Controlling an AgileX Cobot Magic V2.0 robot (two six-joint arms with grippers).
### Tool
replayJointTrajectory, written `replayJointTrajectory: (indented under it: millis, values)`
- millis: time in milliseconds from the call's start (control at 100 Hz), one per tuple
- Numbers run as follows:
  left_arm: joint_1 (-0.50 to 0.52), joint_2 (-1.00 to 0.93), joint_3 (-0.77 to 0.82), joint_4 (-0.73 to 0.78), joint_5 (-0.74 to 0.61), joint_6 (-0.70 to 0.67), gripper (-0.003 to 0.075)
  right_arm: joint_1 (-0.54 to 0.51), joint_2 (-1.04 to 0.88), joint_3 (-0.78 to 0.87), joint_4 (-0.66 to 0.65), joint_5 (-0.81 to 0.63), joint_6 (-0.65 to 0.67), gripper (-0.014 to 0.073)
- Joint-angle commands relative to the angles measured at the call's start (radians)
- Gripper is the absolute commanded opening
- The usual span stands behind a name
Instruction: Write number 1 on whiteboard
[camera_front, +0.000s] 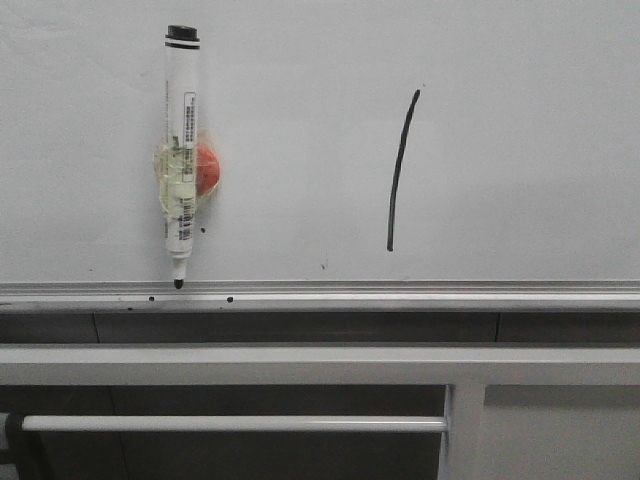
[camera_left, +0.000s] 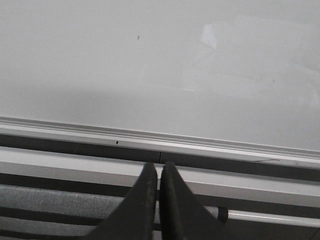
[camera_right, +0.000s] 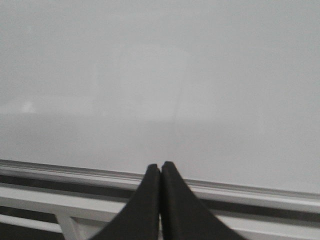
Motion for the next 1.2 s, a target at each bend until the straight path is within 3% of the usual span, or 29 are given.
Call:
replayJointTrajectory:
  millis: [0, 150, 360, 1190]
  values:
    - [-0.010, -0.024, 0.007, -0.002, -0.054, -0.004, -0.0020, -0.066, -0.018, 0.023, -0.002, -0.023, -0.002, -0.0064]
    - [-0.010, -0.024, 0.007, -0.002, -0.054, -0.004, -0.0020, -0.160, -0.018, 0.023, 0.000, -0.005, -0.002, -0.0064]
    - [-0.010, -0.024, 0.007, -0.002, -0.054, -0.004, -0.0020, -0.172, -0.018, 0.023, 0.000, 0.149, -0.018, -0.0064]
    - [-0.010, -0.024, 0.007, -0.002, -0.056, -0.004, -0.0020, -0.172, -0.018, 0.023, 0.000, 0.150, -0.051, -0.0064]
